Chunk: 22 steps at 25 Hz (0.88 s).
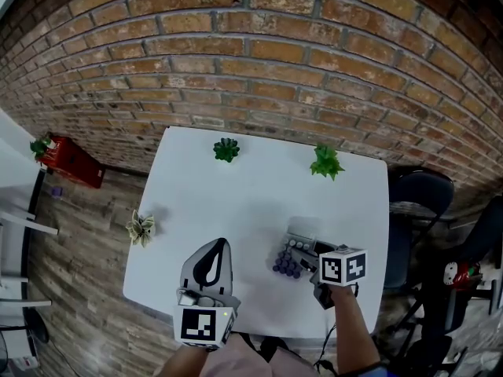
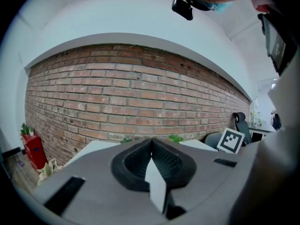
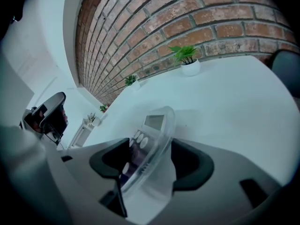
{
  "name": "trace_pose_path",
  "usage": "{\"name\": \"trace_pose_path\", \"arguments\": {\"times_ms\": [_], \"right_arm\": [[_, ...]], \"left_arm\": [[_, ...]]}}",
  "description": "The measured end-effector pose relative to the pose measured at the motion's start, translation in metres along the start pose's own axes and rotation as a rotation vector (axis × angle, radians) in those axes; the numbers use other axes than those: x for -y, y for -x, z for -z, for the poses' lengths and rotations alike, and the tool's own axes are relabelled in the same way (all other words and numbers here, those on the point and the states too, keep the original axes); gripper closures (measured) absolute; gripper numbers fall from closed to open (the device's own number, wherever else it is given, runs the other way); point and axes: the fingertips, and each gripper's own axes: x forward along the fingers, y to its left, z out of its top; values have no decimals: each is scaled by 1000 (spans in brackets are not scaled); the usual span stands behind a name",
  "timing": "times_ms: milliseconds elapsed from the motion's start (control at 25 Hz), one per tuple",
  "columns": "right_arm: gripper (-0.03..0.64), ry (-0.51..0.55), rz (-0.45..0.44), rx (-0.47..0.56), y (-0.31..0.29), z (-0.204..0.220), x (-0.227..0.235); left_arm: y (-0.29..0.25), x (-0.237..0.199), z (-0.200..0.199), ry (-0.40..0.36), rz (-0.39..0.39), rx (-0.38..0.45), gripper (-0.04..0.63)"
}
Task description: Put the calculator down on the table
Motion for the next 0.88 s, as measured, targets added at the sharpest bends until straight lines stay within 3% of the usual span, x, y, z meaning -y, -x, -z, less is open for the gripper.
{"name": "trace_pose_path", "arguments": {"times_ms": [600, 880], "right_arm": [[328, 31, 42, 52, 17, -5, 6], [356, 66, 18, 192, 55, -26, -22]], "left_arm": [[4, 16, -6, -17, 17, 11, 584], [15, 32, -32, -37, 16, 68, 584]]}}
